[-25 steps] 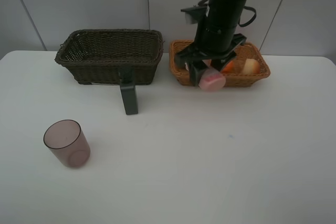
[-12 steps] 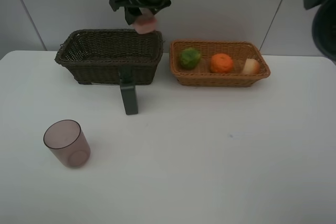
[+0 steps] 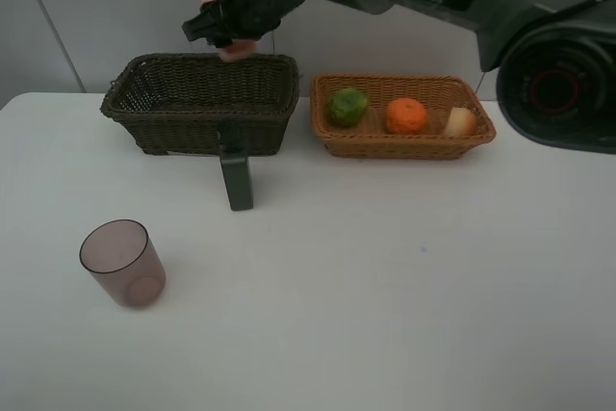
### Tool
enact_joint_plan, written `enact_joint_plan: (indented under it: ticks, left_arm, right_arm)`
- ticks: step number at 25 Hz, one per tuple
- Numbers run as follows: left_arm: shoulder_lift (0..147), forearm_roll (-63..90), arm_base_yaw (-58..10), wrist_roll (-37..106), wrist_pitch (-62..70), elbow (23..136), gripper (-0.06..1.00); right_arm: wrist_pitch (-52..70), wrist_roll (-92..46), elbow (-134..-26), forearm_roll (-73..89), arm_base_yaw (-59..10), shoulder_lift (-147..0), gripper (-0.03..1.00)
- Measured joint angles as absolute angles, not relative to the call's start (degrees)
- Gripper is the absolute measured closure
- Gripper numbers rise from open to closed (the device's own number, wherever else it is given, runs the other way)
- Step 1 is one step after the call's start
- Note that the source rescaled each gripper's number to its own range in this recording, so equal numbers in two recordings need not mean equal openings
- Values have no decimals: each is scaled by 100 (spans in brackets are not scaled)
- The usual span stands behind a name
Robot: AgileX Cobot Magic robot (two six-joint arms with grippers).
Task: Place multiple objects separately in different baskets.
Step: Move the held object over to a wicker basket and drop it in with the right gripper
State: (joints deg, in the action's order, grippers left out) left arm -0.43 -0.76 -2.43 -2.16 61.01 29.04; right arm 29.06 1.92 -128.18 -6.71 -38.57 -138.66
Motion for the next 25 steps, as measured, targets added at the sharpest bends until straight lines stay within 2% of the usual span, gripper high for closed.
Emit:
enact_joint_plan:
  ticks: [10, 22, 25]
  left_arm:
    - [-43, -76, -243, -216, 6101, 2904, -6]
    - [-43, -76, -243, -216, 6101, 2904, -6]
    - [-43, -76, -243, -216, 6101, 2904, -6]
  right_arm:
    - [2560, 192, -12704, -668, -3857, -14426, 94]
    - [2450, 197, -12506, -652, -3786, -14445, 94]
    - [2437, 201, -12506, -644, -3786, -14445, 83]
